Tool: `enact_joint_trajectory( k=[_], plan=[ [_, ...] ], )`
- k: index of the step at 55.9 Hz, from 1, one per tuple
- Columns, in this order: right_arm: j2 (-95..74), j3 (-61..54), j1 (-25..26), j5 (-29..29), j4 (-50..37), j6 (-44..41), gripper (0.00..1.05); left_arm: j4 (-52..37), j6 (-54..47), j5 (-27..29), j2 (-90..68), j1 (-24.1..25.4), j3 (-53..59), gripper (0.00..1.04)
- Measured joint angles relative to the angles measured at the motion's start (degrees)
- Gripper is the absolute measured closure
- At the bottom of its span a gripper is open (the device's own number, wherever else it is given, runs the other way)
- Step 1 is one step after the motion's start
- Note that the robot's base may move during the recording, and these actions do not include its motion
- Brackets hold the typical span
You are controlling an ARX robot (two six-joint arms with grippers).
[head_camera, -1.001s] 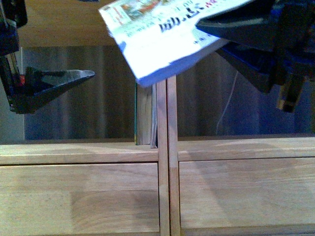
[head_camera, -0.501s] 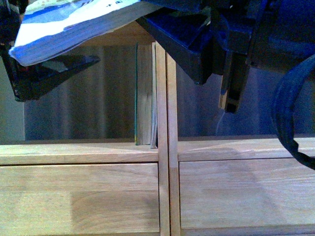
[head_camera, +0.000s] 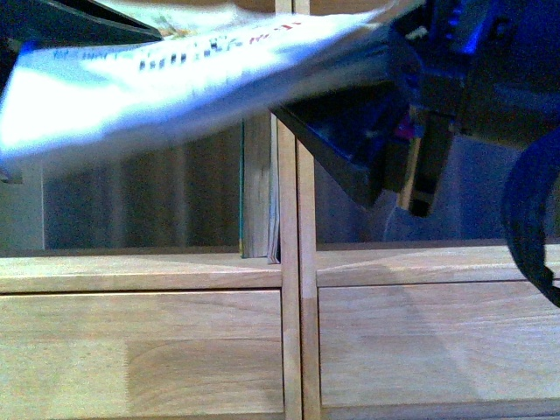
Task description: Organize books on shelf
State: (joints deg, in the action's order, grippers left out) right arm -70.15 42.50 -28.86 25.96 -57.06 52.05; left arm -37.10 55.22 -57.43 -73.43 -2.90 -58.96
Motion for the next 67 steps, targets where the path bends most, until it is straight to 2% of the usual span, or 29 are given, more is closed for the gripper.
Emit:
enact_joint_trajectory(
  k=[5, 11, 18, 21, 24, 31, 35, 40, 50, 59, 67],
  plan=[
    [1.2, -1.07, 2.14, 0.72, -0.15, 1.03, 0.23, -1.95, -0.04, -0.33, 1.31, 1.88, 0.79, 0.98],
    [4.98, -3.8, 6.47, 3.58, 1.46, 1.05, 0.06, -2.67, -1.73, 1.11, 2.58, 6.69, 0.94, 0.98],
    [8.48, -7.32, 11.93, 7.08, 3.69, 0.66, 0.07, 1.49, -6.97, 4.79, 2.62, 10.49, 0.26, 0.98],
    [11.1, -9.53, 16.35, 9.18, 5.9, -0.09, 0.07, 5.55, -13.38, 9.16, 1.57, 11.85, -1.4, 0.98],
    [15.04, -12.55, 23.23, 13.42, 7.34, -0.48, 0.07, 7.5, -23.34, 16.63, -1.92, 12.48, -4.57, 0.98],
    [23.8, -17.31, 37.03, 21.92, 8.31, -0.04, 0.07, 7.52, -42.14, 29.33, -13.09, 11.1, -13.53, 0.98],
    [28.22, -19.61, 42.8, 26.08, 6.19, 2.25, 0.07, 7.45, -50.38, 32.54, -18.64, 9.42, -17.84, 0.98],
    [32.24, -21.64, 47.25, 28.74, 4.42, 5.62, 0.07, 7.04, -55.8, 34.58, -23.32, 7.1, -21.88, 0.98],
    [40.59, -24.9, 50.42, 31.3, 5.81, 9.68, 0.07, 5.68, -63.28, 39.26, -29.88, 1.55, -29.31, 0.98],
    [44.06, -25.68, 49.35, 31.36, 5.27, 12.81, 0.07, 7.45, -66.47, 45.83, -35.74, -3.85, -38.16, 0.98],
    [44.06, -26.51, 48.52, 31.02, 4.22, 14.38, 0.07, 8.96, -68.87, 50.01, -39.58, -6.08, -42.16, 0.98]
  ],
)
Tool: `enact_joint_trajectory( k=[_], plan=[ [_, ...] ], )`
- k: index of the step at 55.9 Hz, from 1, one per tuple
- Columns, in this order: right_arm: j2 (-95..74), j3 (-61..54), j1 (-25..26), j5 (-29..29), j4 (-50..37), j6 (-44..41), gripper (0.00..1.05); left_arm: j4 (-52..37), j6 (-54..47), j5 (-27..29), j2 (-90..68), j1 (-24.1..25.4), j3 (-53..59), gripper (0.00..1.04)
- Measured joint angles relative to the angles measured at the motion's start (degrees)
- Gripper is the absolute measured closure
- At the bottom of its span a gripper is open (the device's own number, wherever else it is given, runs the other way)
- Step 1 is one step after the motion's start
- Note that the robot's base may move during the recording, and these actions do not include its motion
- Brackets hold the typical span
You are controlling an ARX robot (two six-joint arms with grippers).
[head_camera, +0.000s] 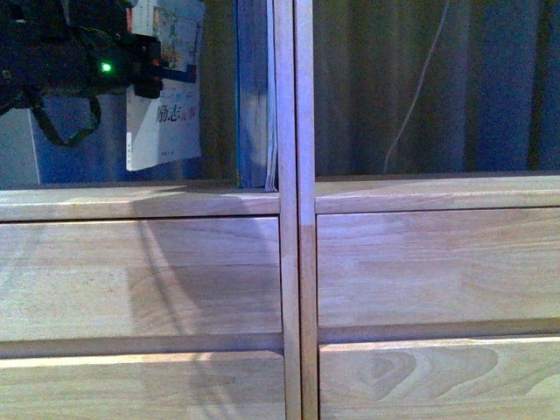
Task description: Organize books on shelf
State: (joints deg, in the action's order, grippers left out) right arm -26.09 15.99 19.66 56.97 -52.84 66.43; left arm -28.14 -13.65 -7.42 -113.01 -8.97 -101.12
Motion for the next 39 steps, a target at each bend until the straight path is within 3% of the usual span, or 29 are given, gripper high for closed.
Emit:
enact_joint_trajectory(
  k=[26, 39],
  plan=[
    [-0.24, -1.77, 1.36, -0.09, -4.42, 4.13, 0.07, 0.22, -5.38, 3.17, -4.55, -5.88, -3.67, 0.98],
    [-0.61, -2.58, 2.34, 0.44, -6.05, 5.68, 0.07, 3.1, -6.54, 6.12, -5.42, -5.55, -5.35, 0.61]
  ],
)
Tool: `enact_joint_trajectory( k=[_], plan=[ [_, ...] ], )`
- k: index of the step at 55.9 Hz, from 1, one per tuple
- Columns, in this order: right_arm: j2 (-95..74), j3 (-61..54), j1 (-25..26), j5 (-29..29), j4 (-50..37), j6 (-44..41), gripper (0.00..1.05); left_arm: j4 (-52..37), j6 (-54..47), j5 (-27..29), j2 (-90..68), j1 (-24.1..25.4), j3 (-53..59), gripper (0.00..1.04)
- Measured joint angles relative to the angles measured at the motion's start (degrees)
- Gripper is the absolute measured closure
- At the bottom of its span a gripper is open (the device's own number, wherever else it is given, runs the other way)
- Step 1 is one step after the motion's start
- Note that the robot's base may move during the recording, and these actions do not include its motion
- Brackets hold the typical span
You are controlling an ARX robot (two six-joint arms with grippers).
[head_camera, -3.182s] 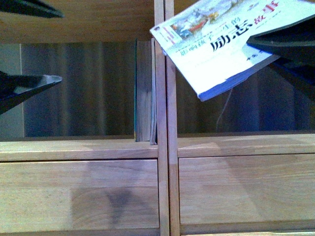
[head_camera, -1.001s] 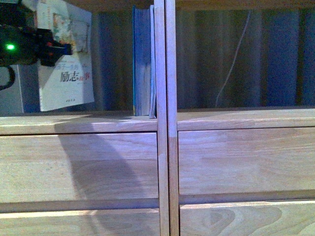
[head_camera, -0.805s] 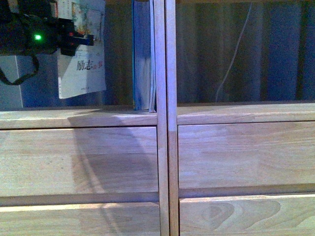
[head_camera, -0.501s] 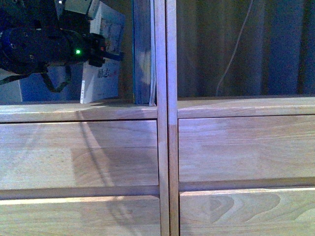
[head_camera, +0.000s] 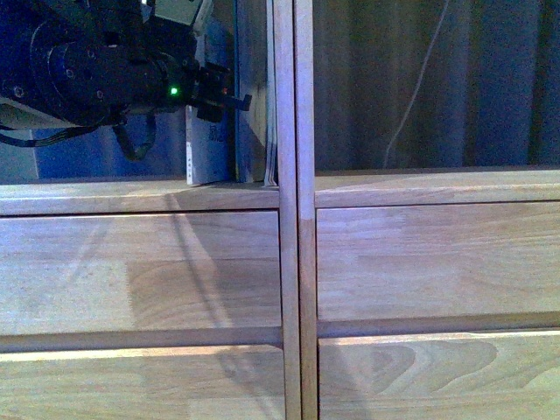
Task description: Organize books on shelf
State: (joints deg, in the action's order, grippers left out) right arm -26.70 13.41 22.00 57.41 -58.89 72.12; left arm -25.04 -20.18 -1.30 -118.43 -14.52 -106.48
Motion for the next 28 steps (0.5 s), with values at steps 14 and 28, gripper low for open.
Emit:
enact_joint_trajectory(
  k=[14, 28],
  plan=[
    [0.46, -0.02, -1.01, -0.66, 2.62, -0.33, 0.07, -2.45, -2.49, -0.44, -0.07, 1.2, 0.76, 0.21],
    [1.9, -0.02, -4.09, -2.12, 7.04, -3.26, 0.07, -3.45, -5.11, -1.84, -0.04, 1.18, 2.25, 0.08]
  ],
)
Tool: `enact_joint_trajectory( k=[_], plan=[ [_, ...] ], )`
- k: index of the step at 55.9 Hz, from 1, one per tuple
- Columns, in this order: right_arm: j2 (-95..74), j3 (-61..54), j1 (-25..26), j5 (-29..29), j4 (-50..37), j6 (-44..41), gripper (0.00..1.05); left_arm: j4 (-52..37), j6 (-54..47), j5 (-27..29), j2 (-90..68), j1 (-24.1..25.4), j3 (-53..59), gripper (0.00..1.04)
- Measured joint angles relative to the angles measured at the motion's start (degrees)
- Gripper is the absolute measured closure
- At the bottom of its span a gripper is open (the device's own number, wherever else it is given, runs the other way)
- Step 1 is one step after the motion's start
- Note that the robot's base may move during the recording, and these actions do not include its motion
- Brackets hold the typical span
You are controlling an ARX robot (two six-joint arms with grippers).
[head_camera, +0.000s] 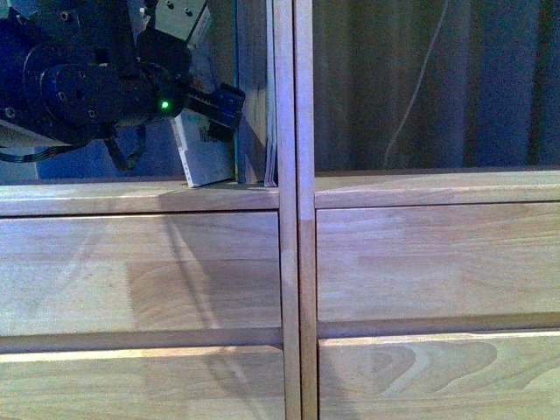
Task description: Organize books on shelf
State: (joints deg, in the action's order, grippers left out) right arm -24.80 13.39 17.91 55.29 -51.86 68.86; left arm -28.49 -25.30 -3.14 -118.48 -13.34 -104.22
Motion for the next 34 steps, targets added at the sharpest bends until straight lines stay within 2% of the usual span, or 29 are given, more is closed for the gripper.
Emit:
enact_joint_trajectory(
  k=[3, 28, 34],
  plan=[
    [0.04, 0.0, -0.07, -0.07, 0.02, -0.33, 0.07, 0.83, -0.11, 0.59, 0.24, 0.0, 0.0, 0.08],
    [0.07, 0.0, 0.55, -0.17, -0.2, -0.66, 0.07, -2.69, -3.02, -1.95, 1.42, -0.52, 0.35, 0.79],
    [0.07, 0.0, 0.9, -0.17, -0.33, -0.61, 0.07, -2.82, -2.93, -2.6, 1.81, -0.55, 0.46, 0.93]
  ],
)
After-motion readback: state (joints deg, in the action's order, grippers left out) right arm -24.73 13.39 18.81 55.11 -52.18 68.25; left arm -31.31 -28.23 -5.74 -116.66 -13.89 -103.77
